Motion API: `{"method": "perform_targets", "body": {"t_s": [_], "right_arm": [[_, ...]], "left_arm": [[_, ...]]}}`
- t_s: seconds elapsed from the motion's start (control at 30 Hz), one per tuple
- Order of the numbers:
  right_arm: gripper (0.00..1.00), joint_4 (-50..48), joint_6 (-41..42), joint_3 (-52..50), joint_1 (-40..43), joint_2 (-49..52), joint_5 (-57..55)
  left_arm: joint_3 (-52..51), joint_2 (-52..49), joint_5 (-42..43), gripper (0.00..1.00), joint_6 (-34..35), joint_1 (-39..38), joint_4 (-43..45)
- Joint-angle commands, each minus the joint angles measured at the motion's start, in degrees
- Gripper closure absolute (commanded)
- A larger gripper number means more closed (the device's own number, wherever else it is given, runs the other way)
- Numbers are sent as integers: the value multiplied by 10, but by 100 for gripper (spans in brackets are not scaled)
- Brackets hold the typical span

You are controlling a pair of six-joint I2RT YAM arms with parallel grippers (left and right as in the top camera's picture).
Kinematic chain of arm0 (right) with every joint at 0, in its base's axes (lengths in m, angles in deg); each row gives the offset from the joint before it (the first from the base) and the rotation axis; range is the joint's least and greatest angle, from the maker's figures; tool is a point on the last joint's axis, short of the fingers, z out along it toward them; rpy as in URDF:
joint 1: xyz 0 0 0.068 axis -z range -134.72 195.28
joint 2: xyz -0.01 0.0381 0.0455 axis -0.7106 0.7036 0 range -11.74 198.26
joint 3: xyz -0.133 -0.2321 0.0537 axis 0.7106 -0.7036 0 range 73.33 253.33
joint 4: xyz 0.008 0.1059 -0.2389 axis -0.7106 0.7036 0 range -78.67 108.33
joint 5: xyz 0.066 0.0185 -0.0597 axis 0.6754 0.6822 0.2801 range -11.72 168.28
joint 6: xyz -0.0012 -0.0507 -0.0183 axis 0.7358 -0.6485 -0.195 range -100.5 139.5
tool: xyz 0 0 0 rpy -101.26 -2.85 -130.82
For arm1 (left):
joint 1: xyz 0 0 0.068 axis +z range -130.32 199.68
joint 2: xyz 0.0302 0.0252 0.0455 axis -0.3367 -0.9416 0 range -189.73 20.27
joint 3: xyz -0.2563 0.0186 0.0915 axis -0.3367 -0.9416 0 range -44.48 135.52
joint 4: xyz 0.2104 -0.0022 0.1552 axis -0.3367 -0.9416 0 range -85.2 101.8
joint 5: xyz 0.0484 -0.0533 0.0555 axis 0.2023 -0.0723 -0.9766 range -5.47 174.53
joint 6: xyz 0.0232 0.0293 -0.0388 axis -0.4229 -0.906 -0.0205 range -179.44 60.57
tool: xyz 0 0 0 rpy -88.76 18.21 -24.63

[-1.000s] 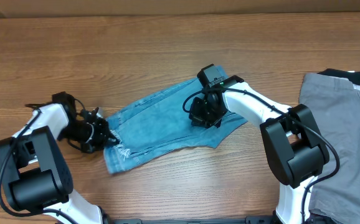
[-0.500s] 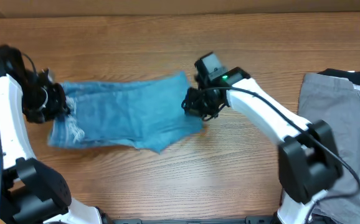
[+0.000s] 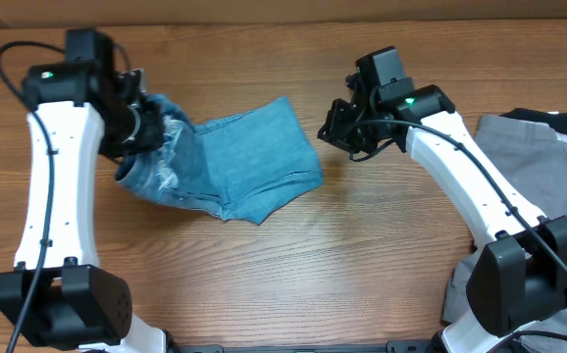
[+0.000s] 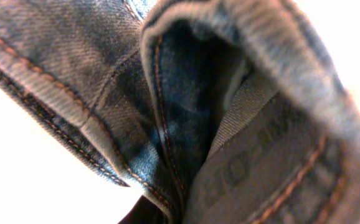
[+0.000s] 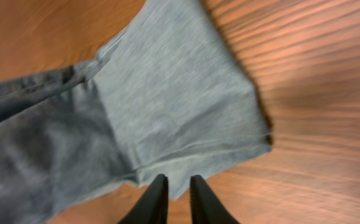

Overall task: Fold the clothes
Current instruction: 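Lift the left end with the left gripper and fold it right over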

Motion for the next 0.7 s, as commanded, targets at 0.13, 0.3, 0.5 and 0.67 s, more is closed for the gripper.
{"method": "perform_targets", "body": {"t_s": [0.13,0.3,0.5,0.67], "right_arm": [[83,-42,-16,-24,-3,16,-51],[87,-97,-9,-62,-4,52,-44],[94,-125,18,-75,-5,118,-6],[95,-125,78,-75,-5,171,-5]], "left_arm": [[2,3,-49,86,75,-48,13],[2,3,-52,87,87,-48,12],[2,3,-21,86,87,-48,19],[2,3,9,86,110,-53,30]]}}
